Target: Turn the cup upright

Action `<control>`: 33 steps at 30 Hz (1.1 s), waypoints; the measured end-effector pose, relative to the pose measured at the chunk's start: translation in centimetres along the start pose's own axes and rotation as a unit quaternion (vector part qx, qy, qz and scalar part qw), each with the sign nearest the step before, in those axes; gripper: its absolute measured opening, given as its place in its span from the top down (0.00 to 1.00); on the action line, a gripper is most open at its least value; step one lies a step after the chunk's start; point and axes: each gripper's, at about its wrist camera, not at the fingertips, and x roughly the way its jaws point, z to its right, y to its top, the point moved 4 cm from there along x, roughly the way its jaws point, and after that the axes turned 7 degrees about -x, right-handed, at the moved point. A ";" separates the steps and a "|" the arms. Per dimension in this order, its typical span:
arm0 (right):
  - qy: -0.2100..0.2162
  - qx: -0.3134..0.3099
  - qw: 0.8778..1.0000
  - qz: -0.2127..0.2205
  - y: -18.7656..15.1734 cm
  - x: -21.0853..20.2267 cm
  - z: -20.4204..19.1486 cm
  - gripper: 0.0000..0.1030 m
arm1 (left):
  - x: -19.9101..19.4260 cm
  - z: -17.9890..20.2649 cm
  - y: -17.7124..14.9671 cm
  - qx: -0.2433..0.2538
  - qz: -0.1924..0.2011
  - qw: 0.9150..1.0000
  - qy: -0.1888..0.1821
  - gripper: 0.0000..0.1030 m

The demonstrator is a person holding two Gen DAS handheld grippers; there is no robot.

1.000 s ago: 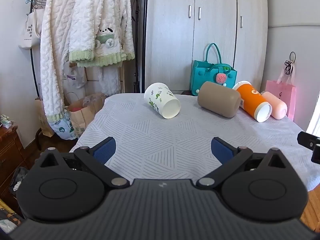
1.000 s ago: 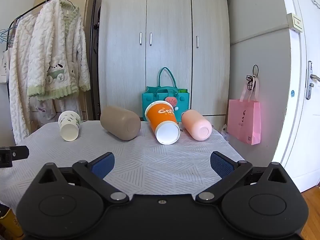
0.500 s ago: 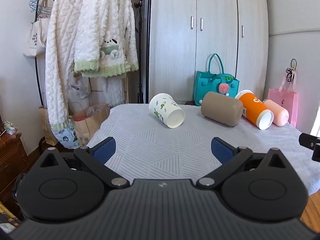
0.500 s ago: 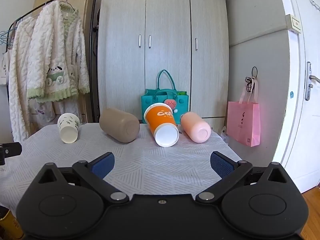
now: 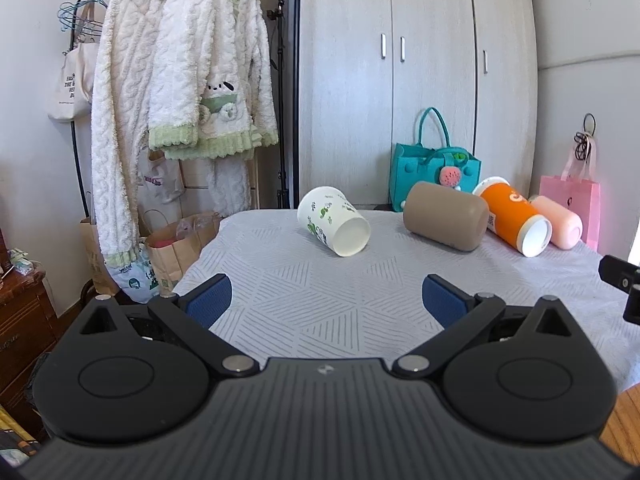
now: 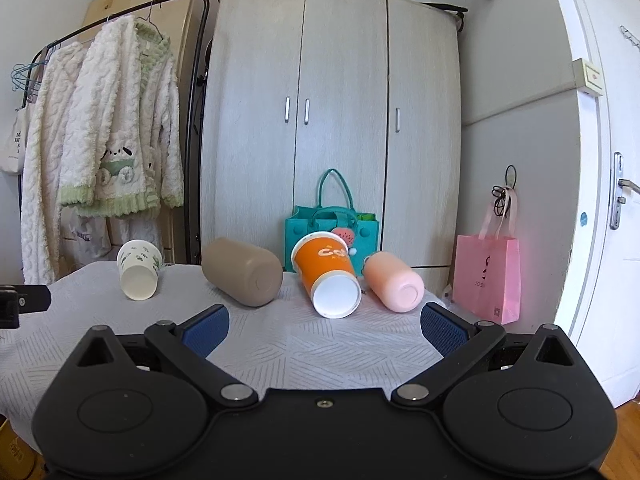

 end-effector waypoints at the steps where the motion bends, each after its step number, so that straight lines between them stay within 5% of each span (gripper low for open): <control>1: 0.000 0.000 1.000 -0.001 -0.1 0.0 0.0 0.00 | 0.0 0.0 -0.1 -0.001 0.000 1.000 -0.001 0.00; 33: -0.002 -0.003 1.000 -0.029 -0.8 0.9 -0.1 0.00 | 0.0 -0.4 -0.1 -0.012 -0.020 1.000 0.001 0.00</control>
